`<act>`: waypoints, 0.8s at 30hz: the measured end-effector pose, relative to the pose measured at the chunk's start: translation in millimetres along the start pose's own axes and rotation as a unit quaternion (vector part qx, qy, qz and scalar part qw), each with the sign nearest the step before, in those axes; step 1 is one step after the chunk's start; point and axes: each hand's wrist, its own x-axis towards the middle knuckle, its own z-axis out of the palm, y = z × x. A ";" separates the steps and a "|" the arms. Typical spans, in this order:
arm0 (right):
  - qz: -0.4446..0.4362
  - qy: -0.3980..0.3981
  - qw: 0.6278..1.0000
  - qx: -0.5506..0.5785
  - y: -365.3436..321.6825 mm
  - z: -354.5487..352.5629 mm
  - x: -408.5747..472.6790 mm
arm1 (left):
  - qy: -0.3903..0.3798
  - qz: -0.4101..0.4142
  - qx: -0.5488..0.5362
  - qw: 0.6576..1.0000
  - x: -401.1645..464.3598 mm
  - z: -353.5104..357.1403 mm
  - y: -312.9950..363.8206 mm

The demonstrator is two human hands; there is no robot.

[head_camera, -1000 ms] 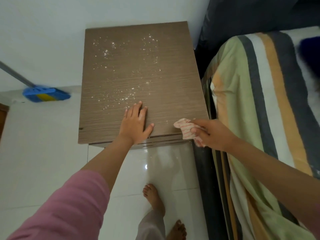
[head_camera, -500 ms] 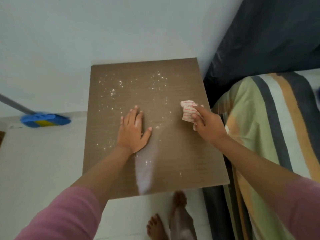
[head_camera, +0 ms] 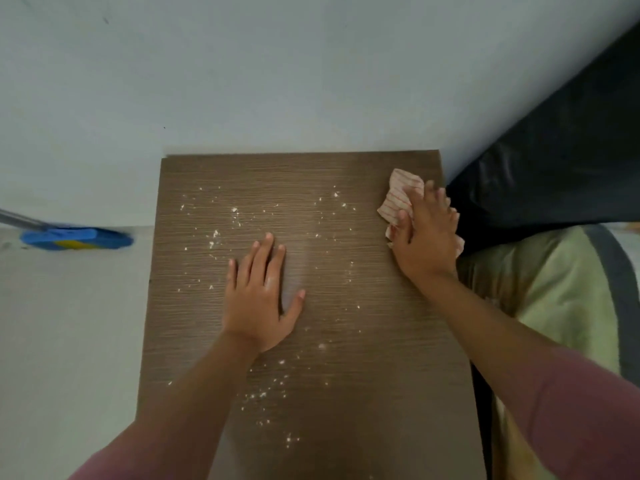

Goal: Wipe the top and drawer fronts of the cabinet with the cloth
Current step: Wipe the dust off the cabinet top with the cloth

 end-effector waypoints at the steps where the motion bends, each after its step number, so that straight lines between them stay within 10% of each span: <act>1: 0.010 0.002 1.000 -0.004 -5.8 1.3 4.4 | -0.004 -0.003 -0.001 1.000 -0.3 -0.1 0.2; 24: -0.274 -0.172 0.943 0.084 -53.9 15.0 42.3 | -0.030 -0.014 0.004 0.999 -2.0 -3.1 2.4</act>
